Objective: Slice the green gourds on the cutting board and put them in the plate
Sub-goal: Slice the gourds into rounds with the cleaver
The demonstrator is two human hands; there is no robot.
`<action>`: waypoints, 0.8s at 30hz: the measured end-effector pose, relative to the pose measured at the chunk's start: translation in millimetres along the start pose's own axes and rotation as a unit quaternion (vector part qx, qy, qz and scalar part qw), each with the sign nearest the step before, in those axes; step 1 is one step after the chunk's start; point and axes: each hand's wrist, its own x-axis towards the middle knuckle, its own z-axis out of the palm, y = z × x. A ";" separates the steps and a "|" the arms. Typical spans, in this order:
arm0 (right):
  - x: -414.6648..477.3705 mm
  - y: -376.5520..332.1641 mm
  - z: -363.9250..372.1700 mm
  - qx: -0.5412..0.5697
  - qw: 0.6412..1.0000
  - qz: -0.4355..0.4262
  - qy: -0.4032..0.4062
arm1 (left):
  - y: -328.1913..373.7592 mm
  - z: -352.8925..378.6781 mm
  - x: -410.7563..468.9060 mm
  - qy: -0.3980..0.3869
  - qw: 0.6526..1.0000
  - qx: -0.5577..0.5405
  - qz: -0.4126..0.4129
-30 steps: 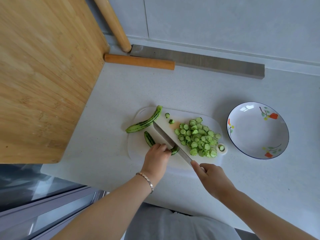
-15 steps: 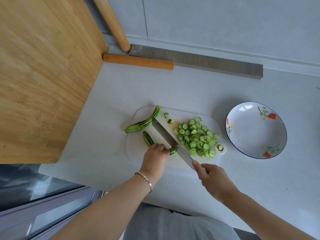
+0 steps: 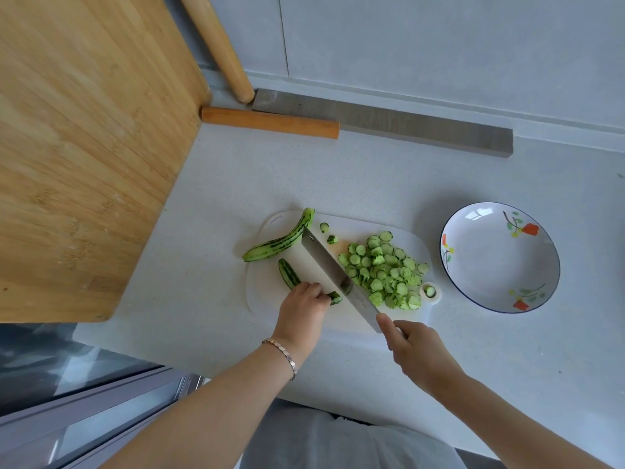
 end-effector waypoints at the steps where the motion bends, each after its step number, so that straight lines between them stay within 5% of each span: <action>1: -1.3 -0.5 -1.4 0.002 1.000 -0.002 -0.002 | 1.0 -1.1 0.4 0.002 1.000 0.001 0.002; 15: 2.3 -4.0 9.9 -0.056 0.998 -0.004 0.001 | -3.6 5.8 -3.9 0.023 0.999 -0.023 0.031; 24: 0.6 1.9 0.3 0.020 1.000 0.023 0.001 | -20.4 -1.5 -7.3 0.068 0.997 0.018 0.040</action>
